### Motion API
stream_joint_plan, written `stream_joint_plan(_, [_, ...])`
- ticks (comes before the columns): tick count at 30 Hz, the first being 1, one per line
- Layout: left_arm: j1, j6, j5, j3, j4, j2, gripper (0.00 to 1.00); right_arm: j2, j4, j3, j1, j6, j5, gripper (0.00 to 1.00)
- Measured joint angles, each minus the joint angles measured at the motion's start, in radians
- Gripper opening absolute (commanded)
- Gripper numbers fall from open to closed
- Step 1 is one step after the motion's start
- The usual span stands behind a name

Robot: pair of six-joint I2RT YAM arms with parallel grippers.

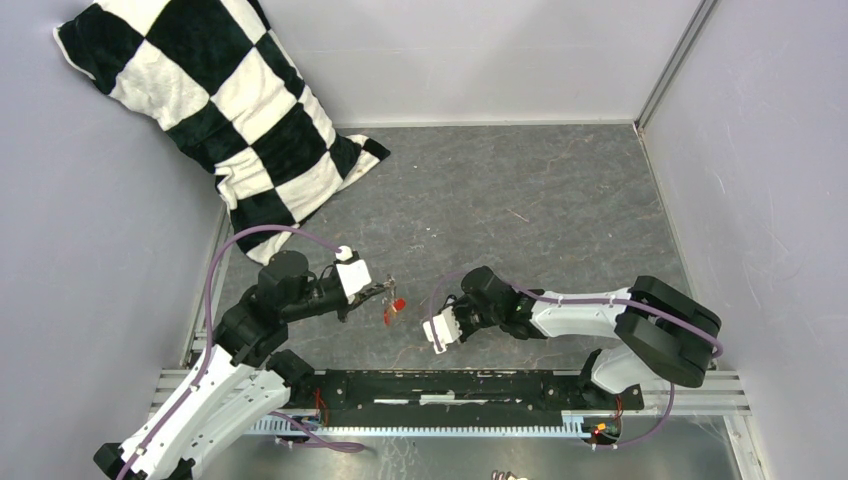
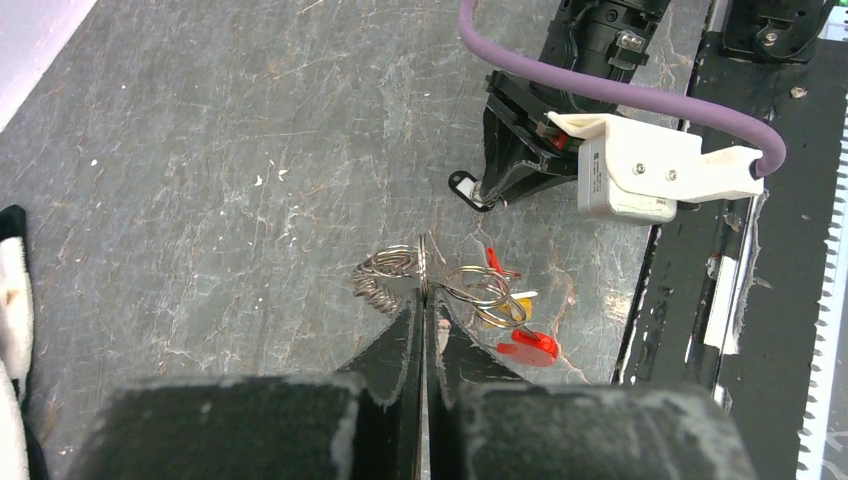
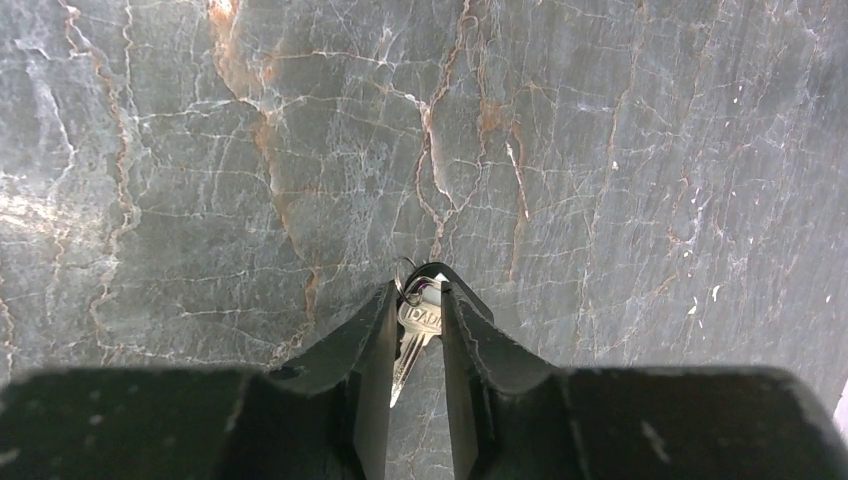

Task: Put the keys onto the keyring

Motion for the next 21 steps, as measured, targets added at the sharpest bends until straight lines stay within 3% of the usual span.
stream_joint_plan(15, [0.000, 0.000, 0.000, 0.026, 0.001, 0.005, 0.02, 0.012, 0.022, 0.005, 0.000, 0.071, 0.017, 0.27])
stream_joint_plan(21, [0.000, 0.000, 0.000, 0.032, 0.004, 0.008, 0.02, 0.012, 0.026, 0.005, 0.000, 0.131, 0.024, 0.12])
